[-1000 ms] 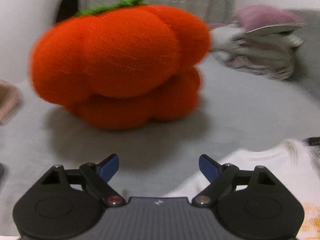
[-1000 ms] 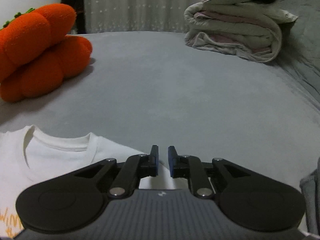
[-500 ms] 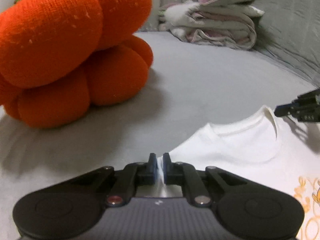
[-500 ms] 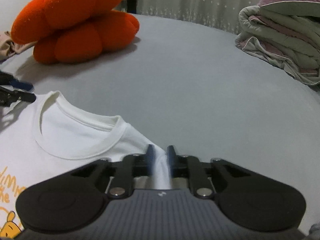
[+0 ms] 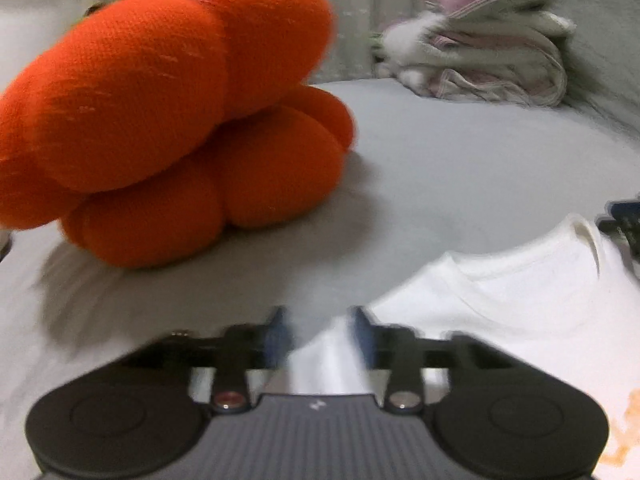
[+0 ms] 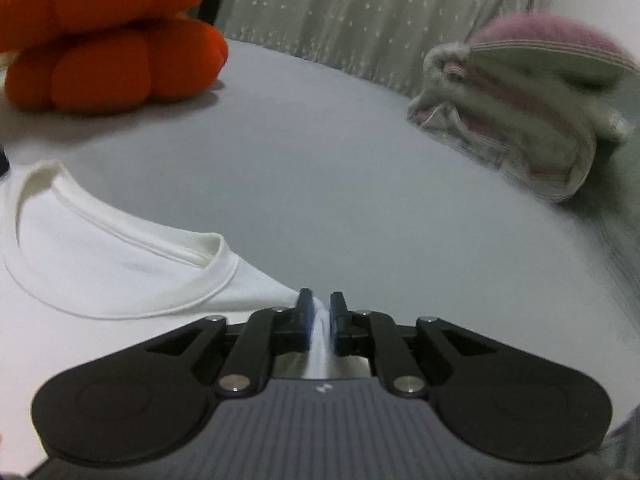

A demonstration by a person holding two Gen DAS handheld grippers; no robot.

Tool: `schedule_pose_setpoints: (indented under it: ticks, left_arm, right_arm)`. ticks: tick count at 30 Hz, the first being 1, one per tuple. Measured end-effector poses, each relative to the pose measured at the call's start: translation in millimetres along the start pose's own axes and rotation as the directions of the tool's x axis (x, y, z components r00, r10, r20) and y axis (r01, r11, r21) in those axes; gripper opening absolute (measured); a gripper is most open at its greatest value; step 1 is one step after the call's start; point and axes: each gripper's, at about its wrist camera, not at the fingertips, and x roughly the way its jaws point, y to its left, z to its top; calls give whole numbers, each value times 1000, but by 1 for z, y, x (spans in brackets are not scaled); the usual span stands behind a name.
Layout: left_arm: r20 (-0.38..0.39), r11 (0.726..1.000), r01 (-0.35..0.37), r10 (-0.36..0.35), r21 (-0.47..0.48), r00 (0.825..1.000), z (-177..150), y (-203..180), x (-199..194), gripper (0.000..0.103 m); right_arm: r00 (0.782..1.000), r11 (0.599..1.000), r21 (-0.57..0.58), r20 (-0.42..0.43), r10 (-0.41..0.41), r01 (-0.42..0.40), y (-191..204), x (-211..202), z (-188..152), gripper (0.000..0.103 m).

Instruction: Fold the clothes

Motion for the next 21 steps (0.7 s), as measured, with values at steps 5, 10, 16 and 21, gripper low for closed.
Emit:
schedule_pose_setpoints:
  ticks: [5, 10, 16, 21]
  left_arm:
    - [29, 990, -51, 55, -130, 998, 18, 33, -51, 46]
    - [-35, 966, -11, 2, -259, 999, -4, 40, -114, 49]
    - [-151, 918, 19, -86, -396, 985, -68, 16, -163, 50]
    - [-206, 965, 7, -63, -261, 977, -120, -13, -171, 49]
  right_arm:
    - [998, 980, 191, 44, 55, -62, -37, -67, 6, 40]
    - [989, 949, 293, -50, 138, -118, -54, -130, -18, 40]
    - [957, 906, 369, -112, 267, -210, -39, -182, -65, 37]
    - [932, 880, 432, -195, 305, -197, -26, -179, -99, 19]
